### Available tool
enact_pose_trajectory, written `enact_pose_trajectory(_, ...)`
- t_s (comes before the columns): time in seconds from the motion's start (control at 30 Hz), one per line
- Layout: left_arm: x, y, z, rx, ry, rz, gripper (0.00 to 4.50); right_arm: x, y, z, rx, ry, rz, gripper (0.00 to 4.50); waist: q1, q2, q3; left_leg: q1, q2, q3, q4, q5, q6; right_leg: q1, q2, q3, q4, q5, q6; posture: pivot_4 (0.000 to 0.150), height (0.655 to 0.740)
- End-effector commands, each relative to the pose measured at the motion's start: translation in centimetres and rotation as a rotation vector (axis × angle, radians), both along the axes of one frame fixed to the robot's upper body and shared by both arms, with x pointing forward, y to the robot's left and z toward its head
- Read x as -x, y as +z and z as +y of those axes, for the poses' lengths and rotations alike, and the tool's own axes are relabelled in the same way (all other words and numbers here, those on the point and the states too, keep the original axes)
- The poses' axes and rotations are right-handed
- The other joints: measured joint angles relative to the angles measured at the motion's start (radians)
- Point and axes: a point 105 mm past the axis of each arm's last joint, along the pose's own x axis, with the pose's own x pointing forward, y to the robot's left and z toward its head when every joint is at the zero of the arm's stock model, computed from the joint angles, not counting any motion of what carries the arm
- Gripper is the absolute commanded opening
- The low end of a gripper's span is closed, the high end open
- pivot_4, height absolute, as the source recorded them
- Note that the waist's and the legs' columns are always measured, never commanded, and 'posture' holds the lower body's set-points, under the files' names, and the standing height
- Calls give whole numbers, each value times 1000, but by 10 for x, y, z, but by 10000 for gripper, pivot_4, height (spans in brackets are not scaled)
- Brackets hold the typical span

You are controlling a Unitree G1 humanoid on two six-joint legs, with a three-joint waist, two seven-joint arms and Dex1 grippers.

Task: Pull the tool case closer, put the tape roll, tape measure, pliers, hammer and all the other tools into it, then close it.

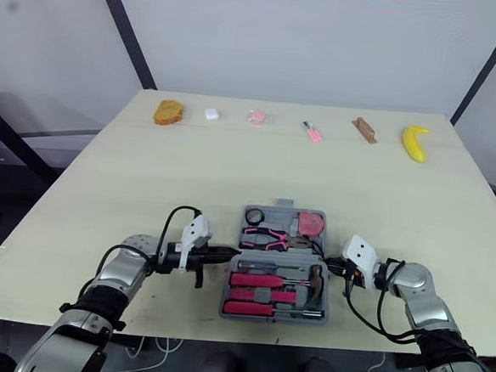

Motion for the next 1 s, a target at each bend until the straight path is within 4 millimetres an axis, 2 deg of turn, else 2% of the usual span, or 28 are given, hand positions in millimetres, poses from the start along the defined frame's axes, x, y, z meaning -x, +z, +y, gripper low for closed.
enact_pose_trajectory(0.03,3,1,-13,5,-59,2,0,0,8,7,-14,33,-43,1252,0,0,0,0,0,0,0,0,0,0,0,0,0,0,0,1500,7400)
enact_pose_trajectory(0.23,8,1,-20,12,-88,13,0,2,10,7,-17,43,-42,1252,1,0,0,0,0,0,0,0,0,0,0,0,0,0,0,1500,7400)
enact_pose_trajectory(0.5,23,0,-26,15,-140,51,0,13,11,4,-25,74,-5,1252,5,0,0,0,0,0,0,0,0,0,0,1,-1,0,0,1500,7400)
enact_pose_trajectory(1.0,31,-5,-19,-20,-139,72,0,24,4,10,-31,109,50,1252,4,0,0,0,0,0,0,0,0,0,0,1,-1,0,0,1500,7400)
